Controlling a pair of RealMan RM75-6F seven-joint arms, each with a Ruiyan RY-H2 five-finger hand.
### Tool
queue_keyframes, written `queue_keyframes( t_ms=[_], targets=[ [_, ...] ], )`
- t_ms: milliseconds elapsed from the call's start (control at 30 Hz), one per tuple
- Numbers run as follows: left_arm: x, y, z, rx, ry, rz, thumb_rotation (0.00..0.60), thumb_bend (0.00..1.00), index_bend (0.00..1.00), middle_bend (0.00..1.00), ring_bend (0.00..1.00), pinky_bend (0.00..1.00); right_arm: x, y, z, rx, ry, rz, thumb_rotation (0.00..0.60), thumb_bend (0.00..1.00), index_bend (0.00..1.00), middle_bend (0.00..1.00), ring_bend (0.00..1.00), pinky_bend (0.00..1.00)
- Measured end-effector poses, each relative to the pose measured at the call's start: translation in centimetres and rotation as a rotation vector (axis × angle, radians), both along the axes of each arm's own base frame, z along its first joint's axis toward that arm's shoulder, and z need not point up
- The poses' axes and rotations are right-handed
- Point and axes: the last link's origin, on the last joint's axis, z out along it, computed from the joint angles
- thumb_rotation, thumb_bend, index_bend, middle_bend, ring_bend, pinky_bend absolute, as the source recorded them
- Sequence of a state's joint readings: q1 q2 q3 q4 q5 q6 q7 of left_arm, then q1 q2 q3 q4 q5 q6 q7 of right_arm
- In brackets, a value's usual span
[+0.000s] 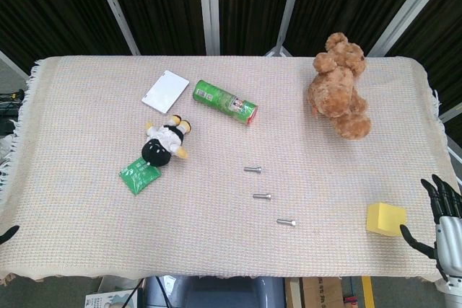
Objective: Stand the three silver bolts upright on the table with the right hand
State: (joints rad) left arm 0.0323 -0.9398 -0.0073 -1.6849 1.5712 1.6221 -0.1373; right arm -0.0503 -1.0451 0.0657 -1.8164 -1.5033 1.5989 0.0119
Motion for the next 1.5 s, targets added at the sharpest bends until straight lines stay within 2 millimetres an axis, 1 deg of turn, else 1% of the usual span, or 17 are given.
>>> queue_keyframes(
  t_ms=[233, 533, 867, 1000, 1133, 1200, 1400, 1500],
  targets=[
    [0.2, -0.2, 0.2, 0.017, 0.003, -0.007, 0.600, 0.09, 0.11, 0.06, 0.03, 0.10, 0.1, 0.0, -0.3, 0.012, 0.008, -0.001, 0.600, 0.25, 0.11, 0.00, 0.00, 0.11],
    [0.4, -0.3, -0.2, 0.011, 0.016, -0.007, 0.600, 0.09, 0.11, 0.06, 0.03, 0.10, 0.4, 0.1, -0.7, 0.027, 0.003, 0.011, 0.600, 0.25, 0.11, 0.00, 0.00, 0.11],
    [0.5, -0.5, -0.1, 0.013, 0.013, -0.009, 0.600, 0.09, 0.11, 0.06, 0.03, 0.10, 0.5, 0.3, -1.2, 0.031, -0.045, -0.002, 0.600, 0.25, 0.13, 0.00, 0.00, 0.11],
    [0.4, -0.4, -0.1, 0.014, 0.011, -0.002, 0.600, 0.09, 0.11, 0.06, 0.03, 0.10, 1.0, 0.0, -1.7, 0.038, -0.104, 0.011, 0.600, 0.25, 0.15, 0.00, 0.00, 0.11],
    [0.3, -0.4, -0.1, 0.015, 0.004, 0.008, 0.600, 0.09, 0.11, 0.06, 0.03, 0.10, 2.3, -1.4, -2.6, 0.062, -0.190, 0.036, 0.600, 0.25, 0.18, 0.00, 0.00, 0.11],
    [0.2, -0.4, -0.1, 0.015, 0.005, 0.014, 0.600, 0.09, 0.11, 0.06, 0.03, 0.10, 3.3, -2.4, -3.3, 0.097, -0.213, 0.042, 0.600, 0.25, 0.19, 0.00, 0.00, 0.11],
    [0.0, -0.3, -0.1, 0.014, 0.012, 0.034, 0.600, 0.09, 0.11, 0.06, 0.03, 0.10, 6.0, -6.2, -6.3, 0.194, -0.167, 0.007, 0.600, 0.25, 0.23, 0.00, 0.03, 0.11],
    [-0.2, -0.2, 0.1, 0.019, 0.010, 0.046, 0.600, 0.09, 0.11, 0.06, 0.03, 0.10, 7.8, -8.3, -8.5, 0.230, -0.141, -0.013, 0.600, 0.25, 0.24, 0.00, 0.03, 0.11]
  ],
)
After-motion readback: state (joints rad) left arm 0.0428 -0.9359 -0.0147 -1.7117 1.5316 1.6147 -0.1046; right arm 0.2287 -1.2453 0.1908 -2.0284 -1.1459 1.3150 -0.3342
